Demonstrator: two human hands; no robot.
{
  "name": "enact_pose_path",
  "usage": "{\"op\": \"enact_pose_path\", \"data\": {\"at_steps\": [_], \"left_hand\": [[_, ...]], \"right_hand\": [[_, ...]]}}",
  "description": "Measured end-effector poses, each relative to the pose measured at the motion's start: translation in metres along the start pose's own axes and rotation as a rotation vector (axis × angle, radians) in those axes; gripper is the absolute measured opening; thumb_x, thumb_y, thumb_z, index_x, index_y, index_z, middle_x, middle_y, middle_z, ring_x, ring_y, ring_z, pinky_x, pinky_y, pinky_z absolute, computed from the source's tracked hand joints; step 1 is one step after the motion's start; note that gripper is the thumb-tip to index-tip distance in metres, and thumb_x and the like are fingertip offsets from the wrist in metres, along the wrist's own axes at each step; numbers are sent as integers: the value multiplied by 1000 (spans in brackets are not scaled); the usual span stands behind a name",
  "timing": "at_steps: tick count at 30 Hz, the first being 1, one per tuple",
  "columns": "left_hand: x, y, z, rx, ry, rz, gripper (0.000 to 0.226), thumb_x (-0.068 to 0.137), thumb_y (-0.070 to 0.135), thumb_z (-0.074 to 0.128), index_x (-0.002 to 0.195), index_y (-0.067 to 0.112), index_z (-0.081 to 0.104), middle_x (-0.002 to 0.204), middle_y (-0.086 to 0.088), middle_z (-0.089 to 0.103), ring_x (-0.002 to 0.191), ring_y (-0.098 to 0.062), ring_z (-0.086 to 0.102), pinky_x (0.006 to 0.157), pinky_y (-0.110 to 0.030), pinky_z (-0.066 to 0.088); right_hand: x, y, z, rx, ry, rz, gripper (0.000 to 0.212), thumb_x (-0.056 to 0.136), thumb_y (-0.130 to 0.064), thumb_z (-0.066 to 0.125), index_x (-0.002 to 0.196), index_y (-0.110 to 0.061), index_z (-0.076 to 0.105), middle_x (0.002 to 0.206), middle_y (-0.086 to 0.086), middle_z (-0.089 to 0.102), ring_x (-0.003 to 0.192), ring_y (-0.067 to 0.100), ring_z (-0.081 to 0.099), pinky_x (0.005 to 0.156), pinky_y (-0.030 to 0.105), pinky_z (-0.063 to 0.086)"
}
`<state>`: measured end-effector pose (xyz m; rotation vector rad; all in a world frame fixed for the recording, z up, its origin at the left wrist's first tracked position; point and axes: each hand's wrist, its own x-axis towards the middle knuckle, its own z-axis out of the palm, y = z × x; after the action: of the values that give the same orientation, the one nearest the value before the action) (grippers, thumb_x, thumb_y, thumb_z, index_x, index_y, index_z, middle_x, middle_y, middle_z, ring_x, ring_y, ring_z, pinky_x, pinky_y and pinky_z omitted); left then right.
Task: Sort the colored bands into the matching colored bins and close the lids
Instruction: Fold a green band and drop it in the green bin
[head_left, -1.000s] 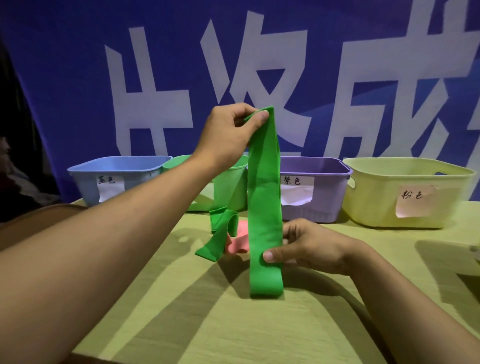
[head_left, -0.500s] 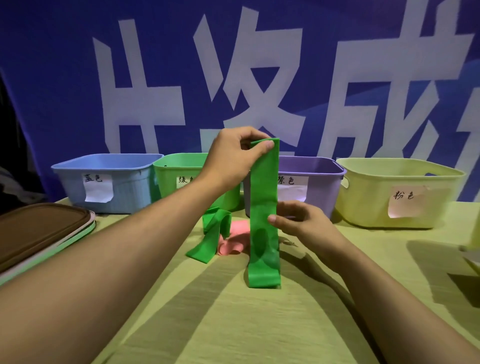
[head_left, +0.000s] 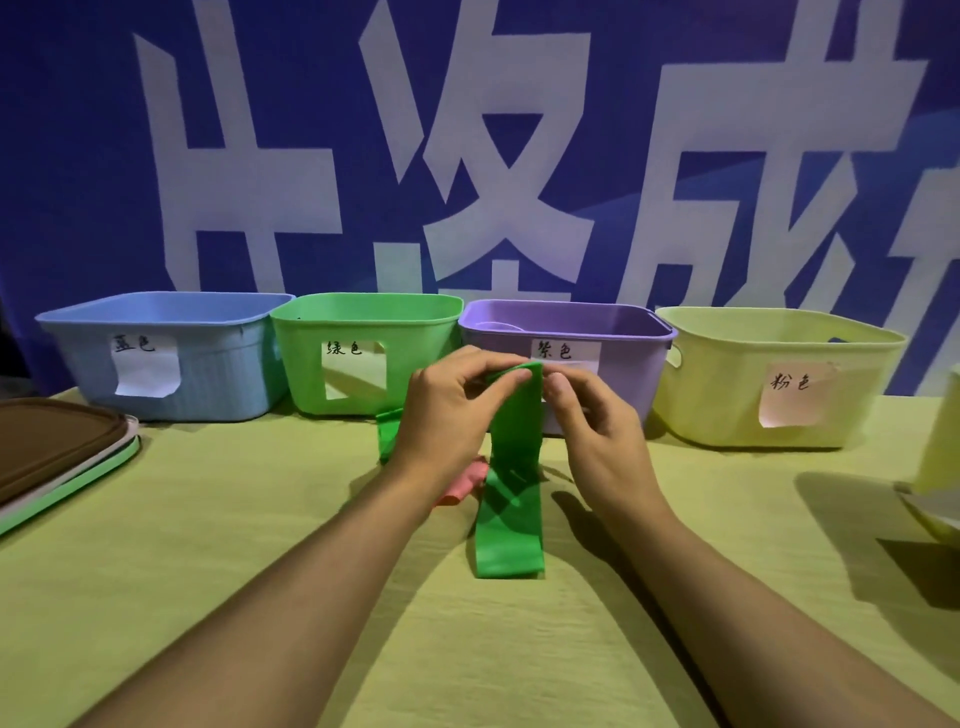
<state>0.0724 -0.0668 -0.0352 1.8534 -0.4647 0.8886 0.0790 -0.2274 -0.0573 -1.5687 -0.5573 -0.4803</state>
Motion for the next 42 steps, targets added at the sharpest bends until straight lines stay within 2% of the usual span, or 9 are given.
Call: {"op": "enact_pose_path", "data": {"at_steps": [6,9,12,17,21,23,29,34,42], "left_hand": [[-4,-8,-2,136,-66,198,20,89,14,77,109,13,80,96,4,75,90,-8,70,80,-31,59],[-7,-11,-3,127,-76,183,21,88,13,78,109,13,79,95,4,75,89,-9,71,79,-34,60],[-9,-11,-4,81,-84,125,21,88,15,78,110,15,80,97,6,75,92,-10,71,80,-37,60],[-13,-7,-7,-105,-130,-159,23,84,29,82,107,27,80,97,10,78,91,-18,76,83,-51,62],[-14,-3,-7,-179,-130,-269,18,86,39,77,100,29,80,91,11,78,91,-6,73,88,-38,61],[-14,-2,-6,-200,-124,-296,15,89,40,74,97,30,80,90,10,78,90,-8,73,88,-40,61],[-14,-3,-5,-248,-120,-336,19,91,42,71,99,27,80,92,5,79,94,-16,75,90,-50,61],[-13,-3,-5,-273,-86,-352,9,92,28,76,99,28,80,94,9,79,98,-9,73,92,-39,60],[-11,-2,-4,-338,-68,-350,16,90,15,78,104,23,79,98,7,79,100,-8,73,84,-23,57]], "right_hand": [[2,3,2,-43,26,-4,37,97,-40,56,103,-10,76,92,7,75,88,16,68,73,30,54],[3,3,-1,-61,29,-18,26,97,-32,63,95,-10,77,80,-2,74,74,3,66,66,18,50],[3,3,-1,-39,20,-4,19,97,-26,66,93,-11,77,79,-4,74,74,2,66,67,16,51],[0,-2,2,-10,21,32,20,91,-37,64,94,-21,76,89,-3,77,91,12,72,81,33,61],[0,-4,3,22,28,59,19,90,-38,65,96,-24,76,93,-3,78,95,16,74,88,43,62],[0,-4,3,24,21,68,20,88,-39,65,97,-24,76,95,-2,78,97,16,74,88,45,61],[2,-3,0,30,28,71,13,95,-24,66,105,-20,74,99,-6,76,100,11,72,87,37,62],[1,-3,1,30,18,72,14,95,-19,67,107,-22,74,103,-4,76,103,14,72,88,39,62],[2,-5,-1,86,19,78,19,96,-13,69,114,-17,73,107,-2,76,102,8,71,82,24,59]]}}
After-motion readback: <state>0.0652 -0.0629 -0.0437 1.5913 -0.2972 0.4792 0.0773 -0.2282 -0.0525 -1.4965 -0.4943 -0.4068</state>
